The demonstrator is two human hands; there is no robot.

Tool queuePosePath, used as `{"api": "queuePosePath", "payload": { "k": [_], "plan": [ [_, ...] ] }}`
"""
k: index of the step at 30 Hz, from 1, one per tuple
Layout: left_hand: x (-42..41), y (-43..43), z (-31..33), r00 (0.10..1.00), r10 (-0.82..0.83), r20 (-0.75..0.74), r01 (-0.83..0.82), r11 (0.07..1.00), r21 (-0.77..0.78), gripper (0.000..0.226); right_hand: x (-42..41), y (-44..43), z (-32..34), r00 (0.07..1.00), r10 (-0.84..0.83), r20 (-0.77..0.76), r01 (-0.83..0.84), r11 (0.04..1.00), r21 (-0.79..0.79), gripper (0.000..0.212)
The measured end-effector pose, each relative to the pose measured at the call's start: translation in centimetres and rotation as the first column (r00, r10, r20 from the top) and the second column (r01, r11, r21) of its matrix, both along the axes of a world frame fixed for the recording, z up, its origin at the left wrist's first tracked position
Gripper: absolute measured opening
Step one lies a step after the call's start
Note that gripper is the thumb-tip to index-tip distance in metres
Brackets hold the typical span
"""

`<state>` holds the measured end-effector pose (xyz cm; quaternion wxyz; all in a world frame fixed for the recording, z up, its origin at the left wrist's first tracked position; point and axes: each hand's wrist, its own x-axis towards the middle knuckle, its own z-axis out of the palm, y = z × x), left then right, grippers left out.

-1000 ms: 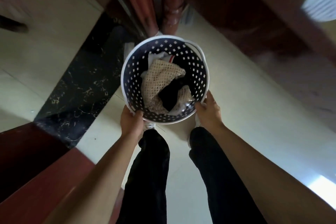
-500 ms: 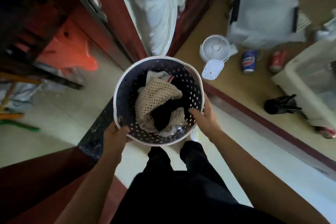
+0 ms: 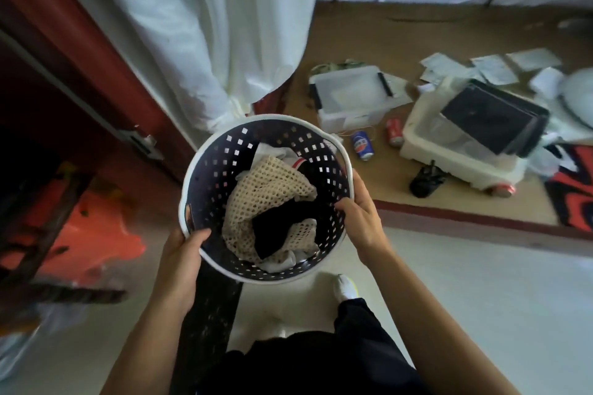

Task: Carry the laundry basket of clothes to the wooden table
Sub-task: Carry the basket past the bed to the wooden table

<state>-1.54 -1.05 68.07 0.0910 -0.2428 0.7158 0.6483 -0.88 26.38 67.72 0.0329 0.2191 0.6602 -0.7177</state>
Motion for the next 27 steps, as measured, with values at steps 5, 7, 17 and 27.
{"api": "queuePosePath", "payload": {
  "k": [5, 7, 17, 27],
  "plan": [
    [-1.3, 1.3, -0.4, 0.97, -0.241, -0.027, 0.243, 0.966, 0.092, 0.047, 7.9, -0.9, 0.3, 0.944, -0.33, 0.018, 0.328, 0.943, 0.051, 0.062],
    [-0.9, 3.4, -0.2, 0.932, -0.357, -0.056, 0.361, 0.927, 0.103, 0.051, 11.7, -0.8, 0.5, 0.899, -0.438, 0.015, 0.437, 0.898, 0.053, 0.055],
    [8.9, 20.8, 3.2, 0.458, -0.882, -0.109, 0.888, 0.458, 0.031, 0.058, 33.4, 3.4, 2.8, 0.365, -0.923, -0.119, 0.931, 0.358, 0.075, 0.046],
    [25.6, 39.6, 4.8, 0.088, -0.978, -0.192, 0.995, 0.078, 0.059, 0.059, 51.5, 12.3, 2.7, 0.017, -0.979, -0.201, 0.998, 0.006, 0.059, 0.046]
  ]
}}
